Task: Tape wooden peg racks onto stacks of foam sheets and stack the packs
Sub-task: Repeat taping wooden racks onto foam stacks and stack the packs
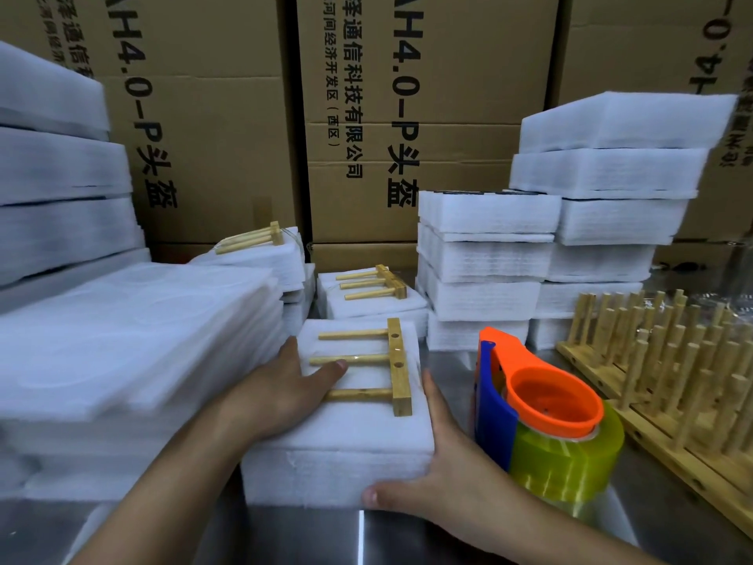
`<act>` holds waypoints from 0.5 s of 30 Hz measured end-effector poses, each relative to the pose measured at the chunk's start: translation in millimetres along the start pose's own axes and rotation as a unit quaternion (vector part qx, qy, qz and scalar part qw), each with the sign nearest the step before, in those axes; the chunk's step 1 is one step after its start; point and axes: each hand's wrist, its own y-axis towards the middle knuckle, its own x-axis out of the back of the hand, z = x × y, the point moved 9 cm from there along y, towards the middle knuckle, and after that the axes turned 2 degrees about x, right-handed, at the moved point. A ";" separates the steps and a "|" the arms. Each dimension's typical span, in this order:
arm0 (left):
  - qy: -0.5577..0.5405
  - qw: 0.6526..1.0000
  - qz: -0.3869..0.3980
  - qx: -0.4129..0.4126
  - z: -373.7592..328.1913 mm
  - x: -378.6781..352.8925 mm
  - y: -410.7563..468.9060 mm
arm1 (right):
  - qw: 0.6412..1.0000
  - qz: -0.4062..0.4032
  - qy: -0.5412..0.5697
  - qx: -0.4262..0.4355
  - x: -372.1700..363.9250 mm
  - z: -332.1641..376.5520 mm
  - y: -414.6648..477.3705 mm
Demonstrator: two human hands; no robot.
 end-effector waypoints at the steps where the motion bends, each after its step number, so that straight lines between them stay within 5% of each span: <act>1: -0.003 1.000 -0.002 -0.003 -0.8 -0.1 -0.2 | 1.000 -0.006 -0.005 -0.004 0.9 -1.5 -0.4; 5: -0.022 0.999 -0.021 -0.011 -1.1 1.6 0.4 | 0.998 -0.050 -0.037 -0.030 5.5 -6.9 -4.4; 15: -0.254 0.963 -0.083 -0.039 -10.4 15.9 -1.1 | 0.956 -0.160 -0.146 0.198 33.8 52.3 -19.3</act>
